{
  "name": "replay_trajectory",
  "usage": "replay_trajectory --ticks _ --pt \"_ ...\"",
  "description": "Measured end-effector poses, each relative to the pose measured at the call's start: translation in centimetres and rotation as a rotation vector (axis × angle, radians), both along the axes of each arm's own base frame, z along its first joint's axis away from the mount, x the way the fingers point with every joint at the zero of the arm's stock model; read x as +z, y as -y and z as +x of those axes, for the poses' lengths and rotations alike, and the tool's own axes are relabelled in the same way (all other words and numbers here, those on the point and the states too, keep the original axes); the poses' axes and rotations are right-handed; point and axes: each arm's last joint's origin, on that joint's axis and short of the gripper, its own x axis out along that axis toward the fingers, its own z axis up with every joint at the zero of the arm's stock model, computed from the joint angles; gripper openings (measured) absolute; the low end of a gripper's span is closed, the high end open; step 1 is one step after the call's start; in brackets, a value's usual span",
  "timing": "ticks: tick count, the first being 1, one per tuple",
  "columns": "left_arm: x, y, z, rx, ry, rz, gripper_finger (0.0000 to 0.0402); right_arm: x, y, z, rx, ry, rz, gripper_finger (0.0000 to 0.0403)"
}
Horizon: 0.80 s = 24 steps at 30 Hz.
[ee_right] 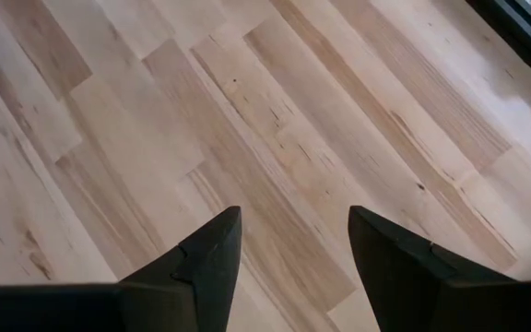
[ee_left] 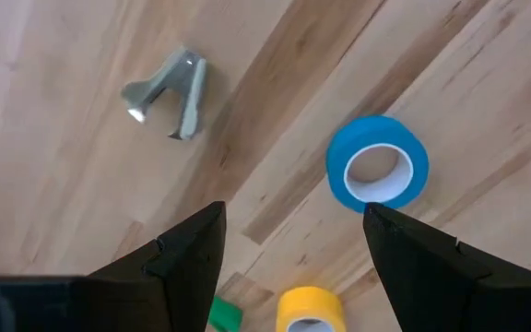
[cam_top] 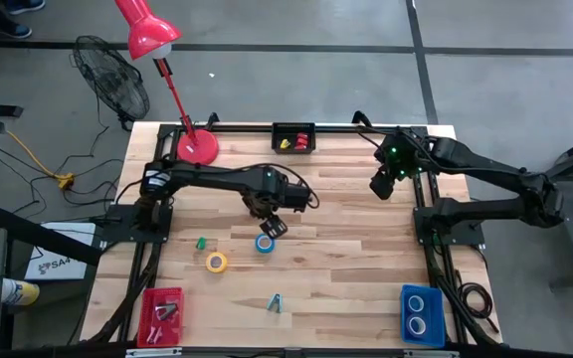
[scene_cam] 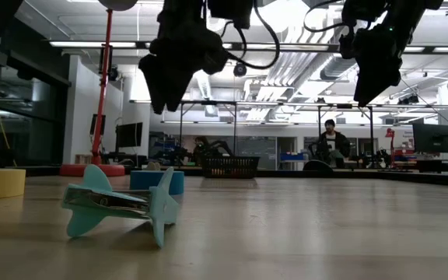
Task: Pick and place Stapler, Stapler remover, tape
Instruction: Put the blue tape into the green basket
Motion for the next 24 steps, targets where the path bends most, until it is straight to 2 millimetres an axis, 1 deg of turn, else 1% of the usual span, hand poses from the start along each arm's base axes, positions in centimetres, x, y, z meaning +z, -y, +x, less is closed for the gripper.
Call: replay_trajectory --ticks 2,6,9,12,15,19,21,24 --pt "-0.3 0.0 0.1 -0.001 -0.008 -0.008 0.0252 0.0 0.0 0.0 0.001 -0.001 0.0 0.0192" --pt "-0.2 0.1 0.3 -0.002 0.014 -0.017 0.0252 0.0 0.0 0.0 0.013 -0.003 -0.006 0.0192" --pt "-0.2 0.4 1.0 -0.01 0.085 -0.041 0.0252 0.0 0.0 0.0 0.014 -0.003 -0.006 0.0193" --pt "-0.1 1.1 2.1 -0.034 0.201 -0.075 0.0252 0.0 0.0 0.0 0.014 -0.003 -0.006 0.0192" --pt "-1.3 1.2 2.9 -0.037 0.257 -0.105 0.0252 0.0 0.0 0.0 0.016 -0.004 -0.008 0.0192" --pt "-3.3 1.2 2.8 -0.034 0.247 -0.154 0.0252 0.0 0.0 0.0 0.03 -0.008 -0.014 0.0192" --pt "-4.2 1.3 2.3 -0.025 0.212 -0.17 0.0252 0.0 0.0 0.0 0.03 -0.008 -0.014 0.0192" --pt "-4.6 1.3 2.2 -0.01 0.197 -0.177 0.0252 0.0 0.0 0.0 0.03 -0.009 -0.014 0.0192"
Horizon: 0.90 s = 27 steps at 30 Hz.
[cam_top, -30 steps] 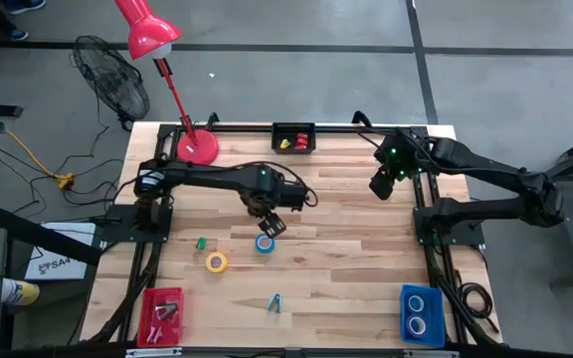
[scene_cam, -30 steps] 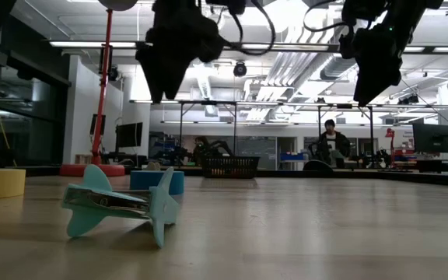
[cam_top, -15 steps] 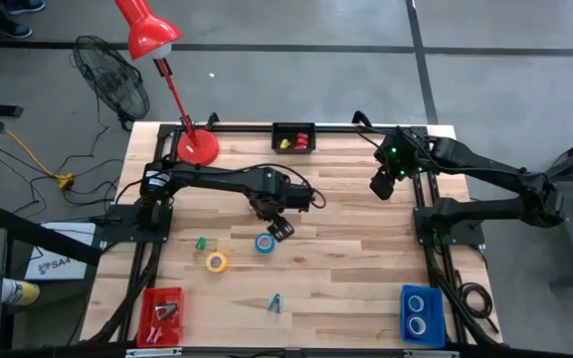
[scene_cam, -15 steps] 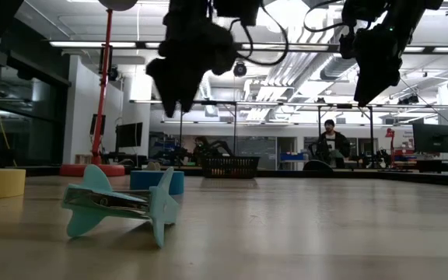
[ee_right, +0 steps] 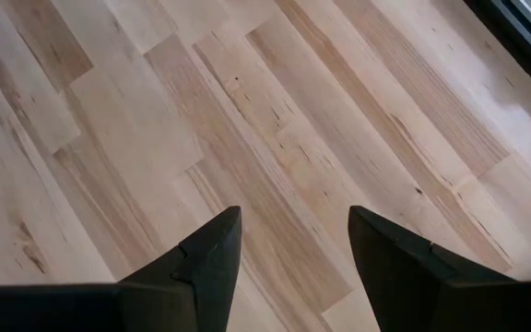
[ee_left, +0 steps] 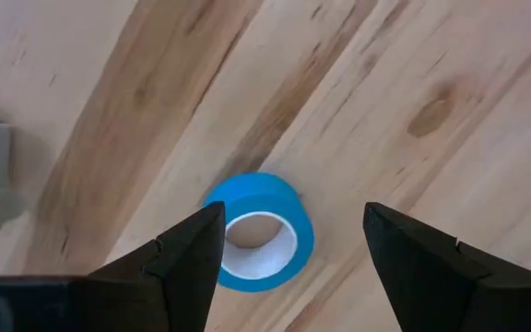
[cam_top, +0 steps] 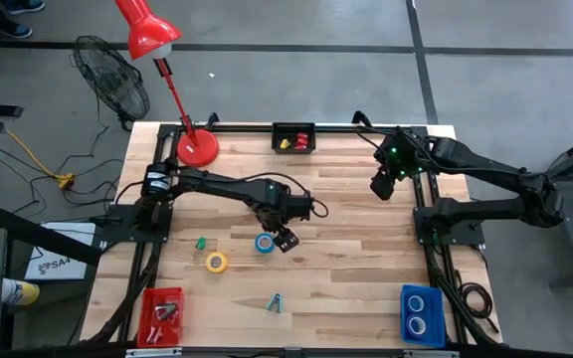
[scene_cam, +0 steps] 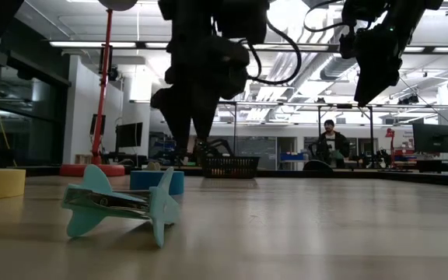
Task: Pick and place Stapler, Stapler remover, tape
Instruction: Put the blue tape into the green basket
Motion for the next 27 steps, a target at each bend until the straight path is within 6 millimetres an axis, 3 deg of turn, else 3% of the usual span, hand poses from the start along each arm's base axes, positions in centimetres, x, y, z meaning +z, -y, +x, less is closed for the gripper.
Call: replay_trajectory --ticks 9,18,27 --pt "-2.3 0.0 -1.6 0.028 -0.129 -0.016 0.0252 0.0 0.0 0.0 0.001 0.001 0.002 0.0192" --pt "-2.6 -0.1 -2.9 0.053 -0.143 -0.001 0.0252 0.0 0.0 0.0 -0.001 0.003 0.002 0.0192" --pt "-5.7 -0.1 -3.7 0.08 -0.136 -0.034 0.025 0.0 0.0 0.0 -0.022 0.011 0.011 0.0192"
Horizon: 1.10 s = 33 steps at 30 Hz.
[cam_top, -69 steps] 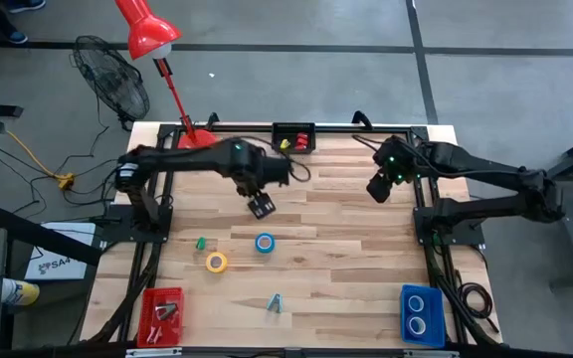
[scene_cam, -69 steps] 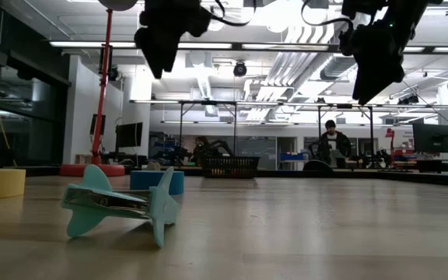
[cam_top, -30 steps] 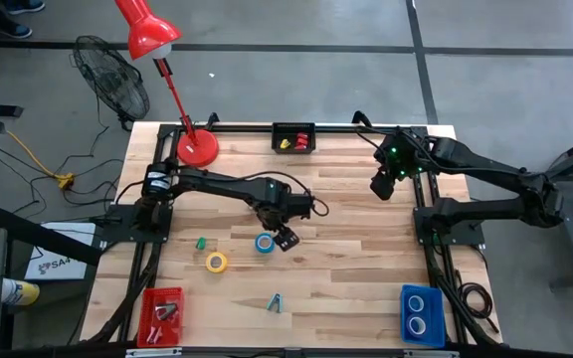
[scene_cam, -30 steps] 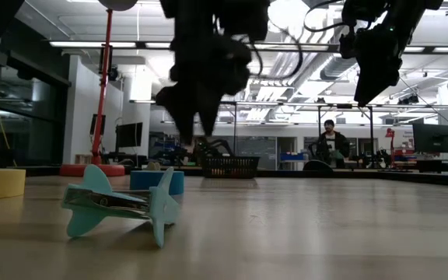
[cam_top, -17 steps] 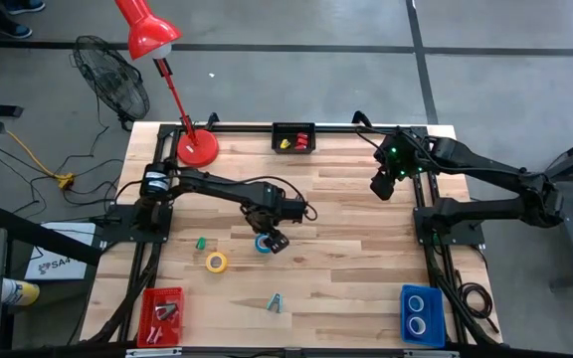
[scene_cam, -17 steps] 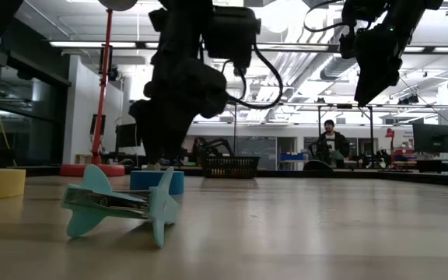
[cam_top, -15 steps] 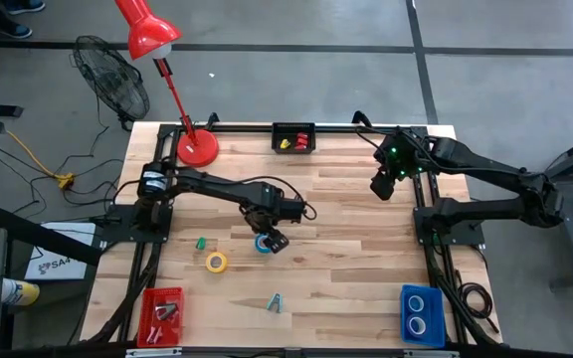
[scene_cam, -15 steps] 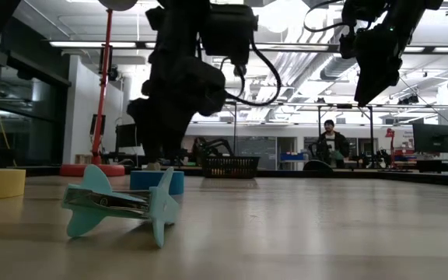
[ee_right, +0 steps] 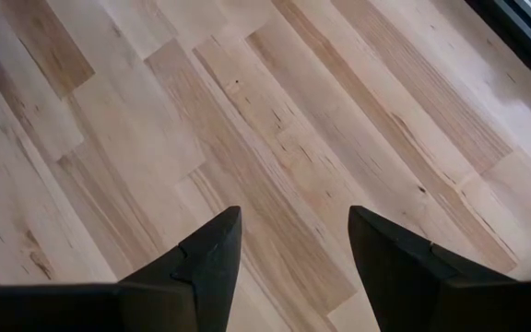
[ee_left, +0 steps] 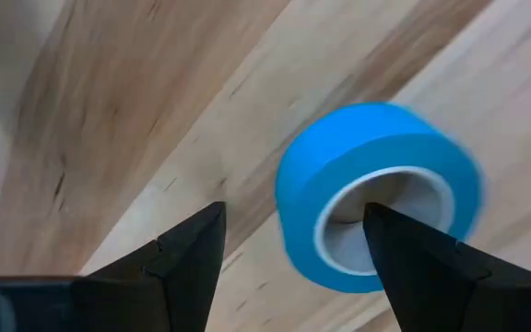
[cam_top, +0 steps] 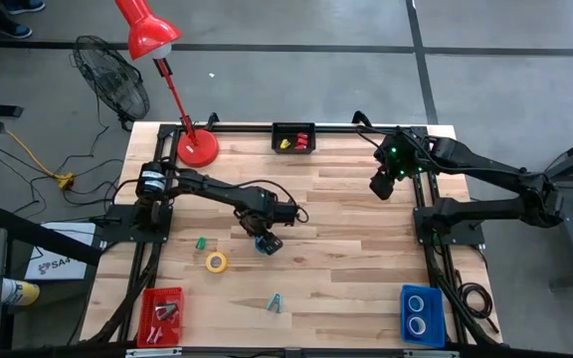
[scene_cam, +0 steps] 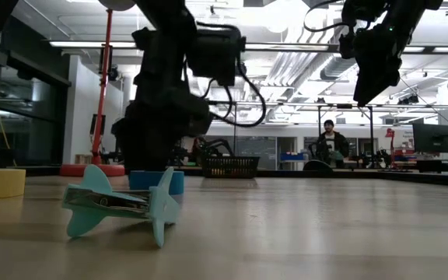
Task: Pick and place Stapler, Stapler remover, tape
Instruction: Put the blue tape into the green basket
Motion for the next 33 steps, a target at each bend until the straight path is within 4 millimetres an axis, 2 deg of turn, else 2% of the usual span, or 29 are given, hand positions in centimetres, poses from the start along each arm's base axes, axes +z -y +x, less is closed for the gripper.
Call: replay_trajectory --ticks 3,6,16,19,22,25,29,33 --pt "-0.2 0.0 -0.1 -0.001 -0.006 -0.001 0.0233 0.0 0.0 0.0 -0.001 0.0 0.001 0.0192" --pt "-0.2 0.0 -0.1 -0.006 0.001 0.0 0.0199 0.0 0.0 0.0 -0.001 0.0 0.0 0.0192" --pt "-0.2 -0.1 0.0 -0.061 0.02 0.024 0.0041 0.0 0.0 0.0 0.003 -0.001 -0.002 0.0192" --pt "0.4 -0.2 0.5 -0.093 0.072 0.066 0.0033 0.0 0.0 0.0 0.032 0.002 0.001 0.0192" --pt "2.3 -0.9 1.1 -0.109 0.158 0.129 0.0034 0.1 -0.1 0.2 0.096 0.029 0.015 0.0192" --pt "5.0 -1.9 1.6 -0.12 0.261 0.243 0.0043 0.3 -0.2 0.6 0.165 0.097 0.04 0.0192" --pt "10.1 -3.2 1.6 -0.148 0.415 0.474 0.004 0.9 -0.2 1.4 0.262 0.226 0.058 0.0192" --pt "15.0 -3.6 1.5 -0.232 0.555 0.729 0.0036 1.8 0.0 2.3 0.348 0.365 0.023 0.0192"
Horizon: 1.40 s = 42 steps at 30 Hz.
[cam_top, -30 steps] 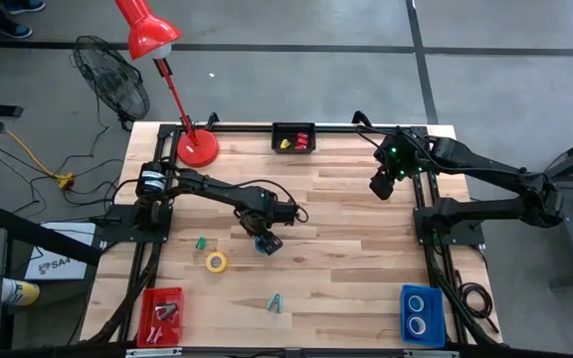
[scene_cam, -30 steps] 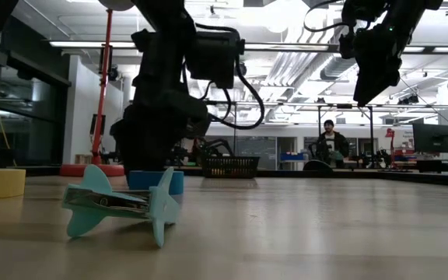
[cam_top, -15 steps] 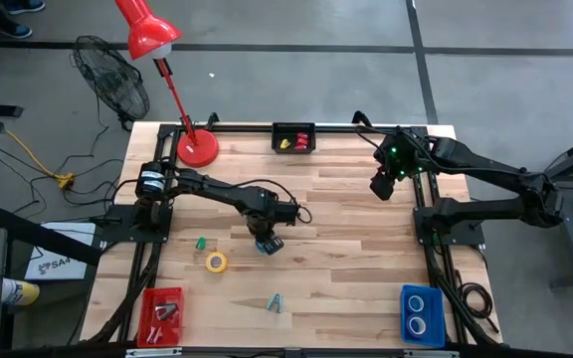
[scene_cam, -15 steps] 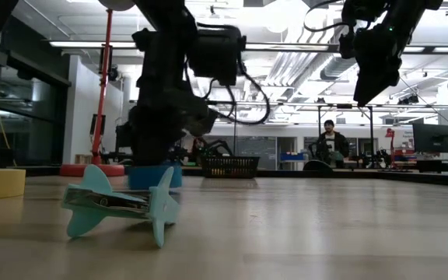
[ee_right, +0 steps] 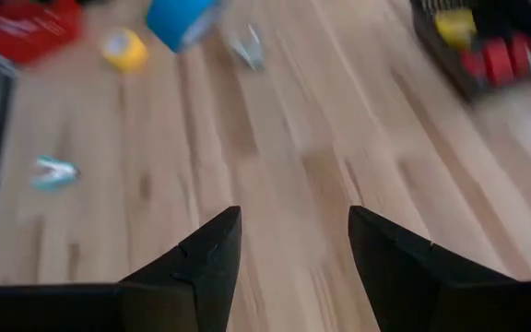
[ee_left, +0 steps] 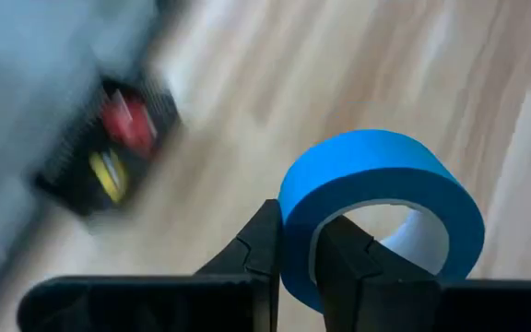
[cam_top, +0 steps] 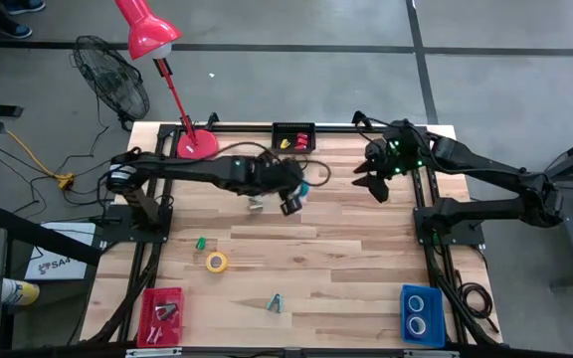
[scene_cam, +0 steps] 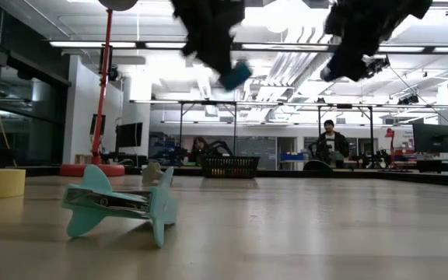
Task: Pick and place Stapler, Stapler remover, tape
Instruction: Put the blue tape into the green basket
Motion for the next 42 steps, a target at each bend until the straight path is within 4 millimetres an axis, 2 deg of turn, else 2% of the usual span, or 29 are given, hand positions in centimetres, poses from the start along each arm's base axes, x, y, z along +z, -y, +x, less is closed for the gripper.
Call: replay_trajectory --ticks 4,11,19,26,36,42 --pt "3.2 -0.1 0.4 -0.098 0.108 0.165 0.0041 1.1 0.3 0.8 0.062 0.151 -0.058 0.0192" --pt "6.3 -0.2 1.6 -0.192 0.289 0.337 0.0043 3.1 -0.3 2.2 0.176 0.375 -0.177 0.0192" --pt "6.9 -1.2 1.8 -0.188 0.344 0.356 0.0045 4.1 -1.6 3.0 0.263 0.485 -0.285 0.0192" --pt "7.5 -1.1 2.1 -0.214 0.398 0.38 0.0045 4.7 -1.7 3.3 0.218 0.524 -0.343 0.0192" --pt "8.1 -1.4 2.2 -0.222 0.455 0.417 0.0046 5.2 -2.0 3.4 0.306 0.599 -0.294 0.0192" --pt "8.8 -2.1 2.3 -0.242 0.526 0.42 0.0046 5.9 -2.0 3.5 0.304 0.67 -0.291 0.0173"
